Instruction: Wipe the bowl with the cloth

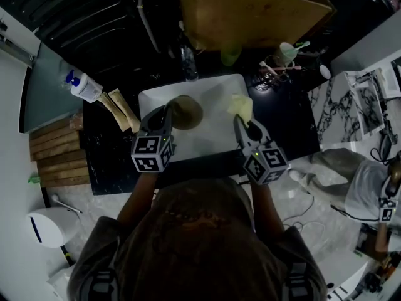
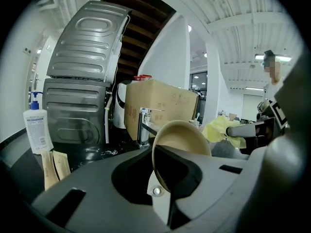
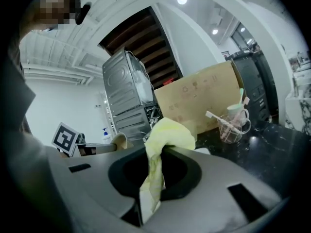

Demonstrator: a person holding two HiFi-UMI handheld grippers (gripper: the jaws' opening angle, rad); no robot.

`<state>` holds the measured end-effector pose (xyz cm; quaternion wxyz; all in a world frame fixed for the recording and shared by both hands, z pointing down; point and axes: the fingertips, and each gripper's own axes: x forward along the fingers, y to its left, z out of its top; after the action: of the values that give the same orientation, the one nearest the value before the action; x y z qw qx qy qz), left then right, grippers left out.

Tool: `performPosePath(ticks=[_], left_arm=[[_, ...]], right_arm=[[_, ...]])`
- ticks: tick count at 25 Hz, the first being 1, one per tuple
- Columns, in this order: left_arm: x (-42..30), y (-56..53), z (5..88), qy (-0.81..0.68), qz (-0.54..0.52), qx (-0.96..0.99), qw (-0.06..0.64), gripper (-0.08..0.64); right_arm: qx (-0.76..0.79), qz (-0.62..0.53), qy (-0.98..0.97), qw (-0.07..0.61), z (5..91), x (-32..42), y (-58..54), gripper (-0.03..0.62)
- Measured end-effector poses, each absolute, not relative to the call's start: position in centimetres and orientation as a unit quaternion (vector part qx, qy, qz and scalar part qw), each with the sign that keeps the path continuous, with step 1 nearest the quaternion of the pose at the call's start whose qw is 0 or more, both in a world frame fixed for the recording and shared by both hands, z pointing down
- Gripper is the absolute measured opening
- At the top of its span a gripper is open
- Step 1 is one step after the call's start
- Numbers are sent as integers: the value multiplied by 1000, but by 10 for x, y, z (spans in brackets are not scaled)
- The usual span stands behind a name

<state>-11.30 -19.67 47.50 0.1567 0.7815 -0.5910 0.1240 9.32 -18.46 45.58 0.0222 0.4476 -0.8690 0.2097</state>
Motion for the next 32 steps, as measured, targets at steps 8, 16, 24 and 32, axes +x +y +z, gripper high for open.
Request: performPosePath(ticks=[8,16,24,32], left_arm=[[-109,-192,449,-591,90,791,132,17],[-107,-190,443,-591,71,793,127,15],[-103,-190,443,-588,68,795,131,15],[-104,-191,444,-588,68,794,135,16]], right_arm=[[470,192,-861,19,455,95,-188,31],[486,173,-856,23,451,92,-191,31],[477,170,-862,27,450,84,-191,31],[468,175,-866,30,454,81,-188,31]])
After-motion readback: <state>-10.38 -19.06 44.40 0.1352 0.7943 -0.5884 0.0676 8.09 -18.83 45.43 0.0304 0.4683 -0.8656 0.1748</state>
